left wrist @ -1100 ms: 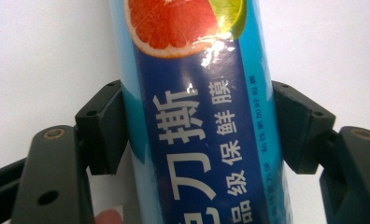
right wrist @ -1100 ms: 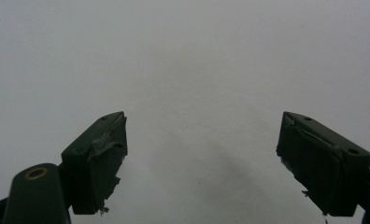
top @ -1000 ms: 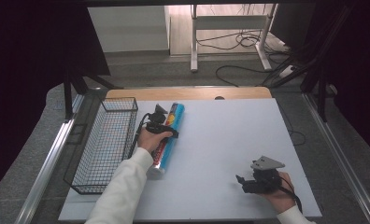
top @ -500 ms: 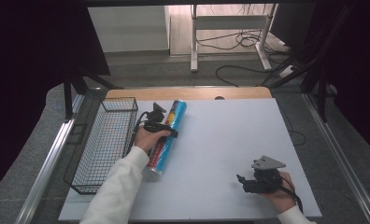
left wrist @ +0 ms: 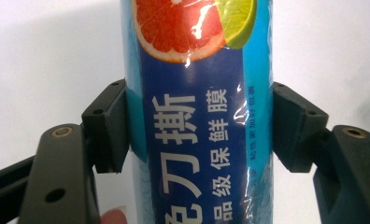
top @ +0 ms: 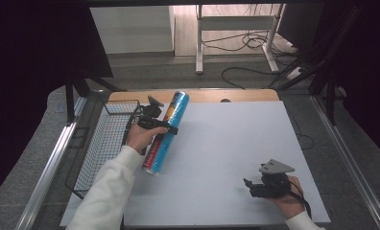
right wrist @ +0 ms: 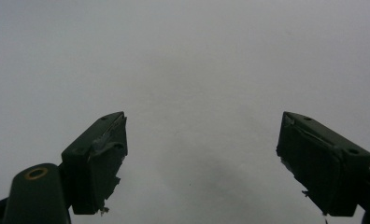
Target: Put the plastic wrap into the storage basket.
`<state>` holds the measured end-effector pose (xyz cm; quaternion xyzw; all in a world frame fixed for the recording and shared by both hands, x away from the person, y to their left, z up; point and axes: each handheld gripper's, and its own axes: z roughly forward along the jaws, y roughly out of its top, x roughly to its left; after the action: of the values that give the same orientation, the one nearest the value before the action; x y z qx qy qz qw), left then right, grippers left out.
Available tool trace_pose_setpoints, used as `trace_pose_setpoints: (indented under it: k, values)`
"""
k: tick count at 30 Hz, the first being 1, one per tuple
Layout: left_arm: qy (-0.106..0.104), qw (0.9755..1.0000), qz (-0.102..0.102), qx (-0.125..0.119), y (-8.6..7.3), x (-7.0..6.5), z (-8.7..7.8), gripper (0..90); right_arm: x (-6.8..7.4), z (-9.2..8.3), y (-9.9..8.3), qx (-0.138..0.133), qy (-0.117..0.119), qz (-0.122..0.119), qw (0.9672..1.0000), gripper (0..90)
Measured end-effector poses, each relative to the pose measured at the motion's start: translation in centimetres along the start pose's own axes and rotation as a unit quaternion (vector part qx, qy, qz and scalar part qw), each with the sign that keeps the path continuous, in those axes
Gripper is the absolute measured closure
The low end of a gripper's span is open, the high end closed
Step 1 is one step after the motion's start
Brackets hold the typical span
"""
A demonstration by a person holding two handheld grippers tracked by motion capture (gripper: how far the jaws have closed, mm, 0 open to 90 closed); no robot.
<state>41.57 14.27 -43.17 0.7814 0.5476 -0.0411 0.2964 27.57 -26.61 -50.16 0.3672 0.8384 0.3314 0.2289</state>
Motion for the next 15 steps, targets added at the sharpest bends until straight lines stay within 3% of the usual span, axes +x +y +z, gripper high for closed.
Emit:
trace_pose_setpoints:
  k: [15]
  values:
    - [-0.005,0.9993,-0.012,-0.035,-2.4,2.0,-4.3,31.5,0.1,0.1,0.1,0.002,-0.002,-0.002,1.0,16.7]
